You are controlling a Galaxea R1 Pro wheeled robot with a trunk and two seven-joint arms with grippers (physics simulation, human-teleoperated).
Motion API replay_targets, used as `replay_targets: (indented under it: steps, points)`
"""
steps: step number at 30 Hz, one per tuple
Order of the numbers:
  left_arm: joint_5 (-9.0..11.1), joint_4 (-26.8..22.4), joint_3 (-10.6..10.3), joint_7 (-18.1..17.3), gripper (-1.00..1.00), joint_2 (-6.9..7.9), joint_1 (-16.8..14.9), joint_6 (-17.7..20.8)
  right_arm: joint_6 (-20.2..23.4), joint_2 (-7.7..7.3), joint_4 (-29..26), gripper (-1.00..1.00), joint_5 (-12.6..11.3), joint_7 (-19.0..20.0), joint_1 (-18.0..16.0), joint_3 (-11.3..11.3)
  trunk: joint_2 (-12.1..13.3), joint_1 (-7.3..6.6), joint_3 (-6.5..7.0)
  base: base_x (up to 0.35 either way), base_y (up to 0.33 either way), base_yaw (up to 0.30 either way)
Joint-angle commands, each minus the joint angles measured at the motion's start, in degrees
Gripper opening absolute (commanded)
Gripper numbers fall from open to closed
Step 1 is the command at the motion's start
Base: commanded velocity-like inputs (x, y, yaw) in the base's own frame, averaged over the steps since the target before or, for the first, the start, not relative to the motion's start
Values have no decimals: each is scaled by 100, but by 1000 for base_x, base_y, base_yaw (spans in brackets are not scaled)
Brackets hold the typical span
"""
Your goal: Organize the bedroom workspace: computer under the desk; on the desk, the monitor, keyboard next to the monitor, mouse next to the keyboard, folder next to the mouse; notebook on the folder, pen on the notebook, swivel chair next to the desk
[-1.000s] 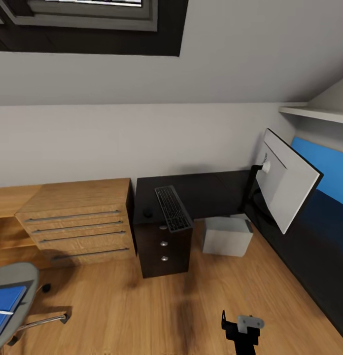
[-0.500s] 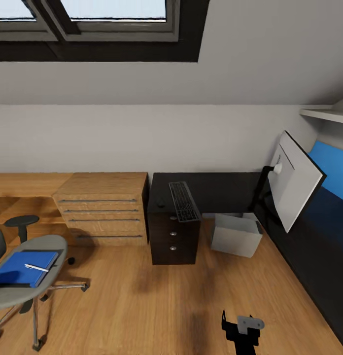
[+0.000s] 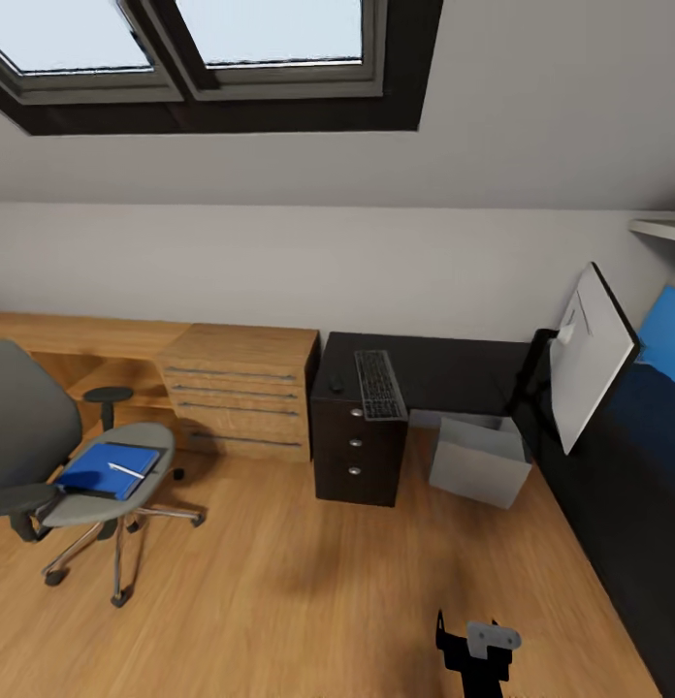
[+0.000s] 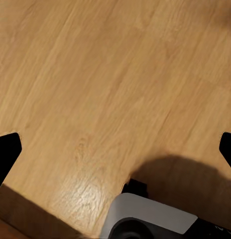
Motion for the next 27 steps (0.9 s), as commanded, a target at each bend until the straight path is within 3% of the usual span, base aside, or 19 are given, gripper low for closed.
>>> replay_targets:
  steps: [1, 27]
  points:
    - [51, -1, -49, 39, 100, 5, -5, -22, -7, 1, 1, 100, -26, -36, -3, 49, 35, -24, 10, -277, -247, 150]
    - [44, -2, -42, 27, 100, 2, -6, -30, -16, -4, -4, 100, -7, -27, -4, 47, 1078, -595, 476, -279, -238, 17]
